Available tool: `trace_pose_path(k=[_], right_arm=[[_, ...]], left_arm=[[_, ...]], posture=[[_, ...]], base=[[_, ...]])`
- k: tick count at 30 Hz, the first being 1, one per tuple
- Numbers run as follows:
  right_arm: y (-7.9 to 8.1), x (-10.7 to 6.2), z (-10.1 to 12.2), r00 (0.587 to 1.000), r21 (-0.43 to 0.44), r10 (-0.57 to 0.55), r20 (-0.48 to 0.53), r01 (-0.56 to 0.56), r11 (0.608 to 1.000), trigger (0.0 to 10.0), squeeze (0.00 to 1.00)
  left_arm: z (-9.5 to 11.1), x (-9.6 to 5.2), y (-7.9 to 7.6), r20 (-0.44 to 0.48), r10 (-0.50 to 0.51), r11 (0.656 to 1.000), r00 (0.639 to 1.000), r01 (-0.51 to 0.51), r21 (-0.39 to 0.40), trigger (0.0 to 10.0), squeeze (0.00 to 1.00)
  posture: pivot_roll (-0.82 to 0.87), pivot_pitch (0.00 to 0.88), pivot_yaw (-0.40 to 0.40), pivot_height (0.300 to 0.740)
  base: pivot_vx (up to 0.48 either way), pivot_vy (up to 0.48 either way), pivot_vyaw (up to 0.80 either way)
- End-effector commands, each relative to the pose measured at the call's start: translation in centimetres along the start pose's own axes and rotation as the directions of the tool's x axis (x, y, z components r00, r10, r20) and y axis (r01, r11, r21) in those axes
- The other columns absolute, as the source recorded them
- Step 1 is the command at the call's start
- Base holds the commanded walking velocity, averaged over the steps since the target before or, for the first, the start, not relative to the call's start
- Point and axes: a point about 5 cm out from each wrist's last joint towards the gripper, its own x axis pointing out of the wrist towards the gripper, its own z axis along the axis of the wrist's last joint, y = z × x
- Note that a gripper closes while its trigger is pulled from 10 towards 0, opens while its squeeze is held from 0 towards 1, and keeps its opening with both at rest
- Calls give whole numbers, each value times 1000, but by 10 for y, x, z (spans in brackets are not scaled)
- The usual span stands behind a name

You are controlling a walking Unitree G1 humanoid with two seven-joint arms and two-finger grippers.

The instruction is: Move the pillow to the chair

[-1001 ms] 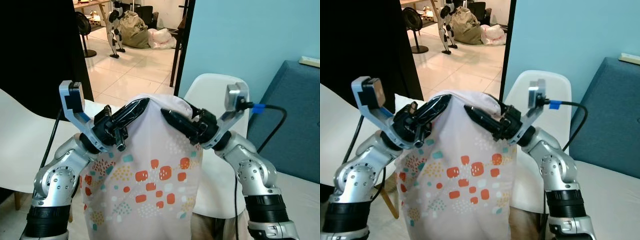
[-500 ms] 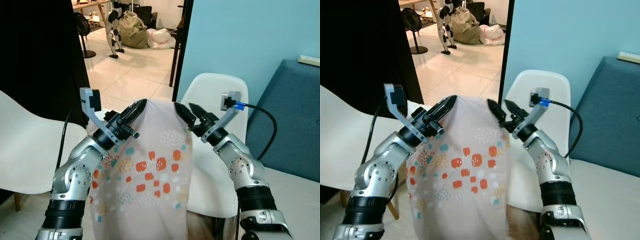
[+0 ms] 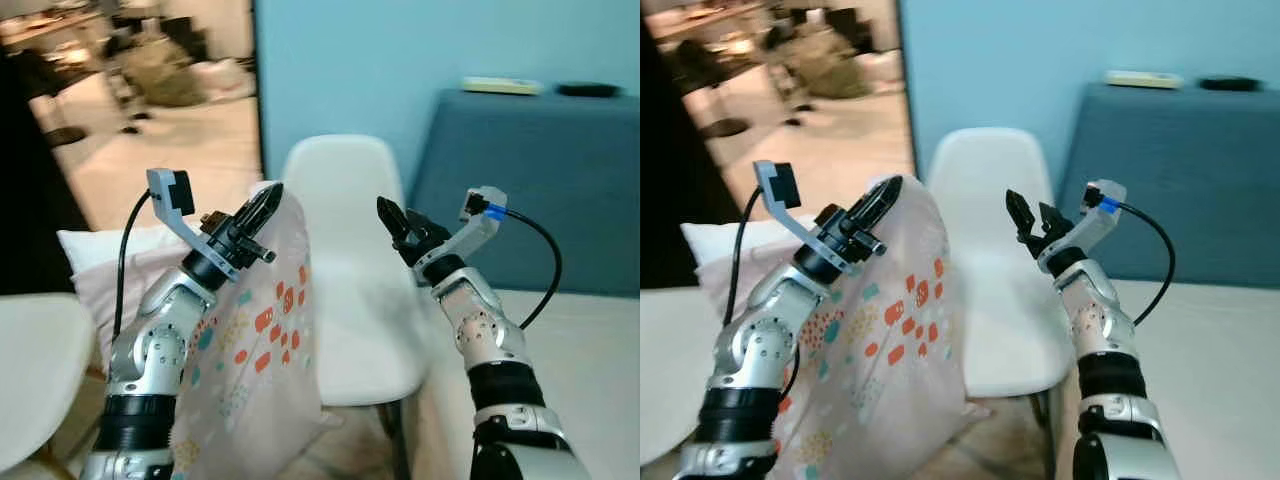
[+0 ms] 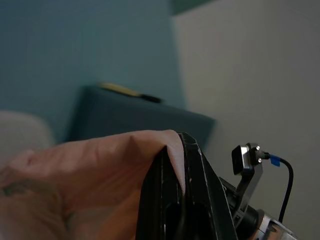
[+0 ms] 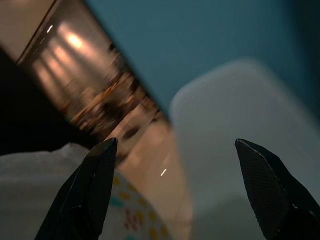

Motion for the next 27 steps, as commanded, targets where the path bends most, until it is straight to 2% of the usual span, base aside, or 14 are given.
trace_pose_path(k=[1,3,6,7,8,9,10,11,16,20,21,27], right_arm=[[2,2,-8,1000,-44,-12,-22,11,999,10000,0],[2,3,-9,1000,-55,-14,-26,13,998,10000,0],[5,1,-18,997,-98,1,-74,-9,995,10000,0],[6,1,-21,996,-111,7,-86,-17,994,10000,0],[6,1,-21,996,-111,7,-86,-17,994,10000,0],[6,1,-23,996,-112,11,-91,-21,993,10000,0],[7,0,-25,996,-113,11,-94,-22,993,10000,0],[7,0,-26,996,-103,13,-94,-22,994,10000,0],[8,0,-28,995,-109,18,-95,-28,994,10000,0],[9,1,-27,995,-112,20,-94,-30,993,10000,0],[9,2,-27,996,-114,21,-91,-32,993,10000,0],[9,3,-25,997,-114,15,-77,-24,993,10000,0]], left_arm=[[14,11,-12,68,-66,996,996,62,60,0,0],[13,11,-12,66,-61,996,996,57,64,0,0],[9,10,2,38,61,990,997,-65,126,0,0],[8,8,8,20,108,981,994,-110,162,667,0],[8,8,8,20,108,981,994,-110,162,667,0],[6,6,13,3,146,969,989,-144,201,4863,0],[5,3,18,0,190,957,982,-185,225,7647,0],[5,0,23,1,229,946,973,-223,236,10000,0],[6,-5,33,21,318,917,948,-313,248,10000,0],[5,-4,32,31,317,919,948,-315,238,10000,0],[6,3,26,52,273,935,961,-277,222,10000,0],[8,17,11,84,185,961,979,-198,194,10000,0]], posture=[[18,0,-13,740],[18,0,-13,740],[15,0,-8,740],[16,0,-8,740],[16,0,-8,740],[16,0,-8,740],[15,0,-9,740],[15,0,-9,740],[13,0,-10,740],[11,0,-11,740],[11,0,-13,740],[7,0,-10,740]], base=[[0,0,0],[0,0,0],[0,0,0],[0,0,0],[0,0,0],[0,0,0],[0,0,0],[0,0,0],[0,0,0],[0,0,0],[469,0,0],[476,0,0]])
